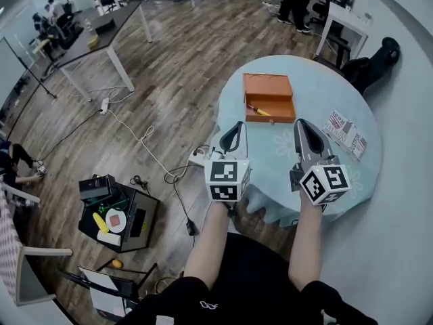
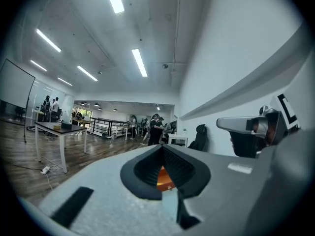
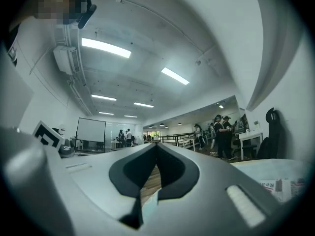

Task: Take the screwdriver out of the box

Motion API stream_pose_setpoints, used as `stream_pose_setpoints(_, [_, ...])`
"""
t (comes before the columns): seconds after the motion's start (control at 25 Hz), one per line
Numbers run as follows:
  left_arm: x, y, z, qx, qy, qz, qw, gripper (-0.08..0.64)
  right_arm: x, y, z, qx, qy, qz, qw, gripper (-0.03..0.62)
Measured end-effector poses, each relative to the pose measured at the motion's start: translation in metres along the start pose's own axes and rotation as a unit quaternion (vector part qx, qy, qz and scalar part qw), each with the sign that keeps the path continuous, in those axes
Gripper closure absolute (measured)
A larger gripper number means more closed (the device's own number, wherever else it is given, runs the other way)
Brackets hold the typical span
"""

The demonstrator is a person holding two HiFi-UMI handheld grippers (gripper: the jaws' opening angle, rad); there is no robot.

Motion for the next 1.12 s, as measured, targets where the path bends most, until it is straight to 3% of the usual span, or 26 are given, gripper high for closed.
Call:
stream_pose_setpoints(0.2, [-0.010, 0.061, 0.098, 0.003, 0.036, -0.005, 0.9993, 0.557, 0.019, -0.031, 0.104, 0.006, 0.020, 0.004, 1.000, 0.581])
stream_pose_setpoints(0.4, [0.018, 0.107, 0.198, 0.029, 0.090, -0.022, 0.9953, 0.557, 0.067, -0.070, 0.191, 0.028, 0.068, 0.022, 0.997, 0.581])
stream_pose_setpoints(0.6, [0.051, 0.129, 0.271, 0.048, 0.137, -0.043, 0.9885, 0.557, 0.111, -0.109, 0.226, 0.054, 0.138, 0.024, 0.989, 0.581])
stream_pose_setpoints(0.8, [0.069, 0.141, 0.300, 0.047, 0.172, -0.061, 0.9821, 0.557, 0.157, -0.141, 0.253, 0.025, 0.240, 0.005, 0.970, 0.574])
stream_pose_setpoints(0.88, [0.065, 0.147, 0.304, 0.041, 0.171, -0.062, 0.9825, 0.557, 0.178, -0.149, 0.269, -0.031, 0.298, -0.019, 0.954, 0.550])
stream_pose_setpoints(0.92, [0.063, 0.151, 0.304, 0.036, 0.170, -0.063, 0.9827, 0.557, 0.190, -0.150, 0.277, -0.072, 0.333, -0.028, 0.940, 0.535])
stream_pose_setpoints(1.04, [0.062, 0.165, 0.301, 0.019, 0.170, -0.067, 0.9830, 0.557, 0.228, -0.139, 0.298, -0.195, 0.438, -0.062, 0.875, 0.497])
stream_pose_setpoints(1.12, [0.063, 0.174, 0.297, 0.008, 0.170, -0.070, 0.9830, 0.557, 0.252, -0.132, 0.307, -0.243, 0.493, -0.091, 0.830, 0.491])
Point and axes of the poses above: the fingertips, and each gripper's own axes: z forward along the fingers, y to its left, x out of its underside, the point moved 9 cm from there along -z, backward along the fingers, and after that the axes turned 5 degrees about -z, right-handed, at the moved point
